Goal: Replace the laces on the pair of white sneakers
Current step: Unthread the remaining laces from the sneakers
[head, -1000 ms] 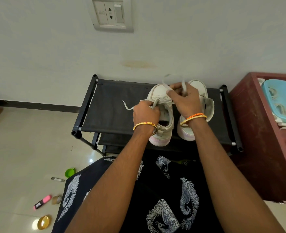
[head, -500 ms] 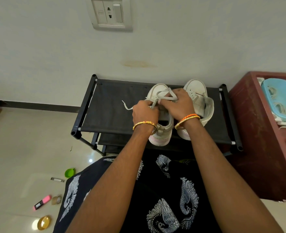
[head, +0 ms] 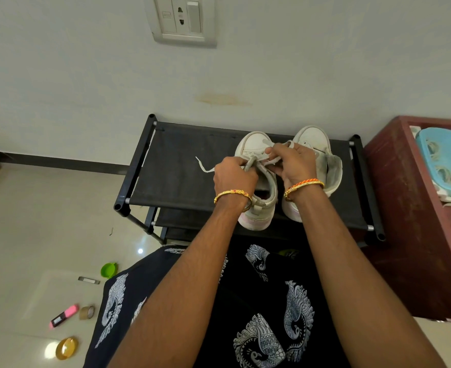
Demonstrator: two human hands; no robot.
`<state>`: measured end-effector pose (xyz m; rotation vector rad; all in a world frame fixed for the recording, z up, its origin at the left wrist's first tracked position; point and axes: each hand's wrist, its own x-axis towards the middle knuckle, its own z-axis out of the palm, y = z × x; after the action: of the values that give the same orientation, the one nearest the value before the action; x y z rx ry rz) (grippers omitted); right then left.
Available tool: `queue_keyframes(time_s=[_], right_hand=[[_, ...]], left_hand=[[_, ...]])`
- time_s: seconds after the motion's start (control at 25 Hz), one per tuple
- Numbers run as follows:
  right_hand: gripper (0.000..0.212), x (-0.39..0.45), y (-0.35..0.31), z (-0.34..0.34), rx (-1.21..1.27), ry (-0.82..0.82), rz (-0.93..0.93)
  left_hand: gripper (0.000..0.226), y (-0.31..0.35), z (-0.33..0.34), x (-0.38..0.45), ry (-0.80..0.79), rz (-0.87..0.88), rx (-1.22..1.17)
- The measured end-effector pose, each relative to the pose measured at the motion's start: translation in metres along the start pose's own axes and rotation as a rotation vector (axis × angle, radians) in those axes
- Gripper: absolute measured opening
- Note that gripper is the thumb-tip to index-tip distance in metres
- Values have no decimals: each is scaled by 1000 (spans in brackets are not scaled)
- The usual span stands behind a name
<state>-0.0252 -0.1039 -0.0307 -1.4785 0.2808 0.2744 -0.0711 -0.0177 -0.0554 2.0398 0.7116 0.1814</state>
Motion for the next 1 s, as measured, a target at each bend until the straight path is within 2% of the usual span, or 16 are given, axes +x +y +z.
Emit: queue_keyframes(time_s=[0.12, 0.2, 0.24, 0.32, 0.36, 0.4, 0.48, 0.52, 0.56, 0.64, 0.68, 0.8, 0.88, 1.0], right_hand=[[26, 0, -12, -2, 234, 69, 47], [23, 5, -20, -13, 257, 85, -50], [21, 6, -21, -19, 93, 72, -129], [10, 4, -18, -25, -475, 34, -250], [14, 3, -13, -24, -733, 47, -290], [31, 4, -10, -22, -912, 70, -287], [70, 4, -10, -16, -1025, 86, -185], [80, 4, -12, -13, -1029, 78, -193], [81, 2, -13, -11, -1021, 65, -262], [66, -4, -9, -7, -965, 37, -471], [58, -10, -7, -4, -940, -10, -510], [42, -18, 10, 5, -1129, -181, -399], [34, -16, 15, 9, -1178, -117, -392], [33, -12, 15, 11, -1140, -17, -433]], left_hand=[[17, -1, -2, 2, 15, -12, -20], [18, -2, -5, 3, 12, -2, -14], [18, -2, -5, 2, 2, 15, -4], [16, -1, -6, 2, 1, 49, 19], [16, -1, -7, 2, 9, 61, 36], [18, 0, -8, 2, 19, 67, 51], [22, -3, -12, 5, 48, 62, 61], [23, -6, -15, 8, 62, 59, 56], [23, -9, -19, 10, 70, 60, 49], [17, -14, -25, 12, 66, 78, 31], [16, -15, -27, 12, 65, 88, 17], [19, -14, -26, 11, 75, 99, -5], [19, -15, -24, 11, 76, 125, 14], [20, -16, -25, 12, 72, 170, 12]])
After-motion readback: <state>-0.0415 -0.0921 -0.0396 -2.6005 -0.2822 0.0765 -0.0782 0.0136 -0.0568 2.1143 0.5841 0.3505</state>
